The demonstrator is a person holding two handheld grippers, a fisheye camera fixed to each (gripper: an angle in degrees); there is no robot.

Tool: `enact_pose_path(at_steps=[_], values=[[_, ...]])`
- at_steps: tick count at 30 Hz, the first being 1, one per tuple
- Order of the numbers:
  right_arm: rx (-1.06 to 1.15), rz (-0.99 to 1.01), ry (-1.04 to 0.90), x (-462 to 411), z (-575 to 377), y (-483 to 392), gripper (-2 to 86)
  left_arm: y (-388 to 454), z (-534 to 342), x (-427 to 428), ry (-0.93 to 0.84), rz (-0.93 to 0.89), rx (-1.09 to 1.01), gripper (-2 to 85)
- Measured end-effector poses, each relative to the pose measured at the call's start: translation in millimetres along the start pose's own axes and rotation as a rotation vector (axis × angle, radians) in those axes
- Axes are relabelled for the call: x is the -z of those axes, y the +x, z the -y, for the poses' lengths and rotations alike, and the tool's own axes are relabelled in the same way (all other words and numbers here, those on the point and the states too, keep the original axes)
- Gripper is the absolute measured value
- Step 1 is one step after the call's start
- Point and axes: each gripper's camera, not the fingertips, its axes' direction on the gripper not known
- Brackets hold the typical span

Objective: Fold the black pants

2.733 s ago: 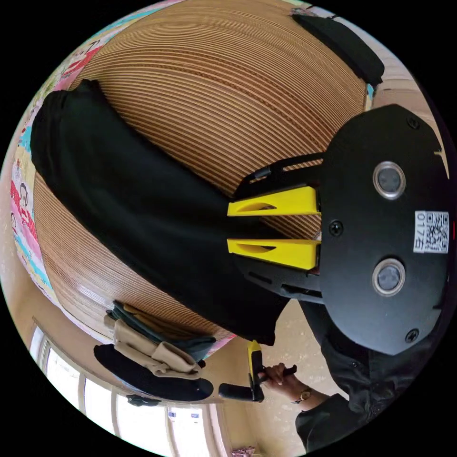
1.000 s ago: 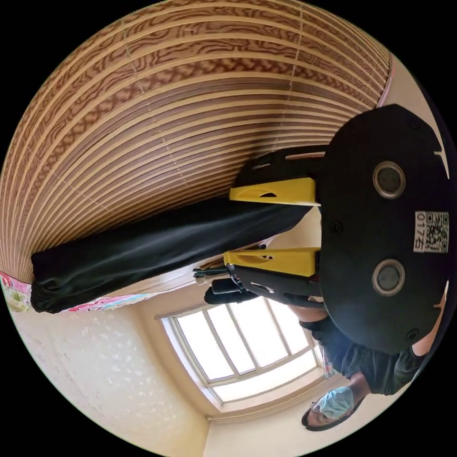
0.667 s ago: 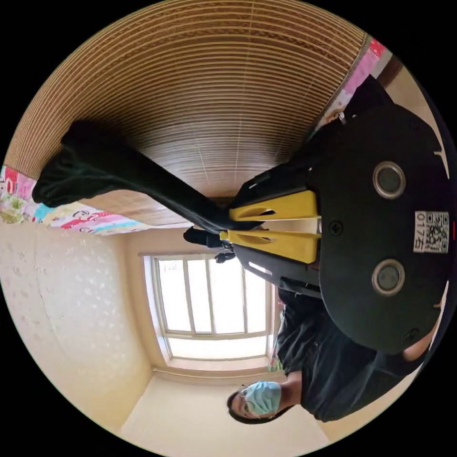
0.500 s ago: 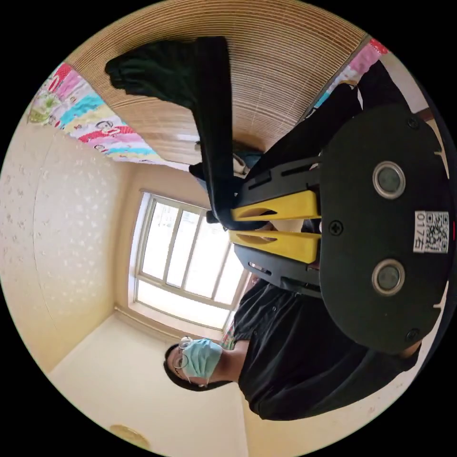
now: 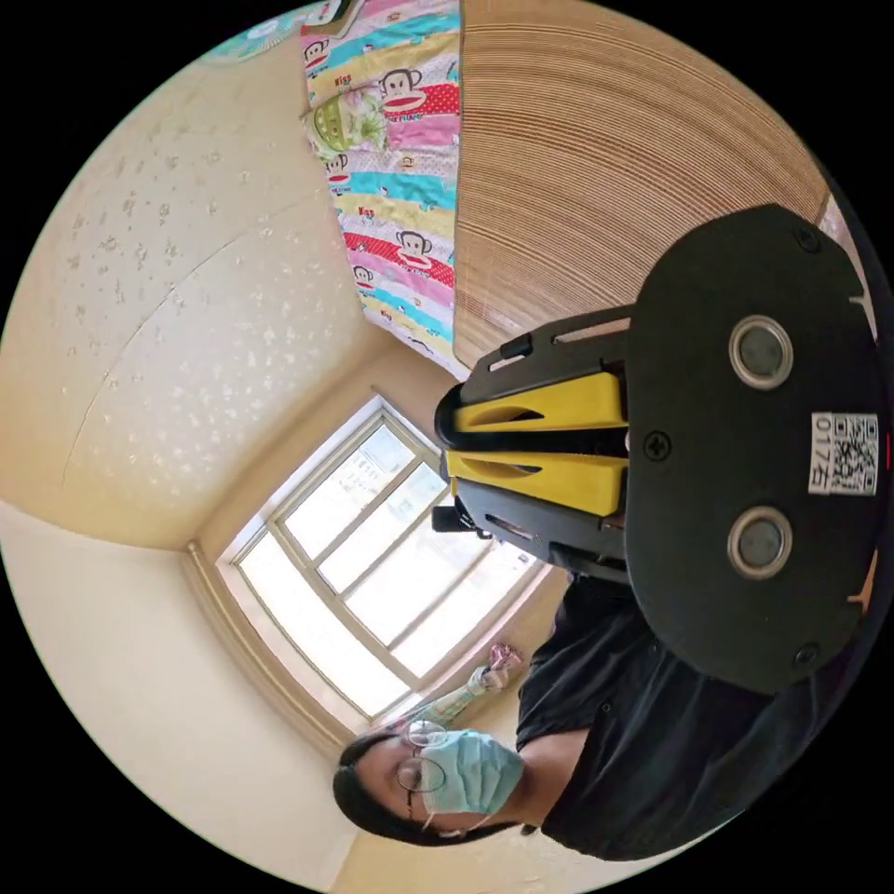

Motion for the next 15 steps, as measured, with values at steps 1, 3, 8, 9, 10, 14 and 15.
enact_pose_path(at_steps=[1, 3, 8, 9, 10, 14, 15], values=[[-0.018, -0.032, -0.015, -7, 2, 8, 1.3, -16, 2, -16, -0.032, 0.068, -0.004, 3.8], [-0.066, -0.124, -0.062, -33, -1, 33, 1.4, -42, -1, -39, -0.090, 0.152, 0.014, 3.8], [-0.126, -0.247, -0.192, -86, -75, 65, 2.1, -107, -86, -88, -0.269, 0.257, 0.119, 4.1], [-0.190, -0.270, -0.252, -103, -109, 79, 2.6, -125, -127, -104, -0.336, 0.260, 0.171, 4.3], [-0.233, -0.271, -0.291, -112, -128, 88, 2.8, -144, -176, -122, -0.414, 0.266, 0.242, 4.5], [-0.603, -0.330, -0.644, -165, -274, 146, 6.4, -203, -331, -166, -0.702, 0.309, 0.520, 10.5], [-0.674, -0.324, -0.710, -171, -302, 154, 7.6, -222, -372, -173, -0.777, 0.290, 0.629, 12.4]])
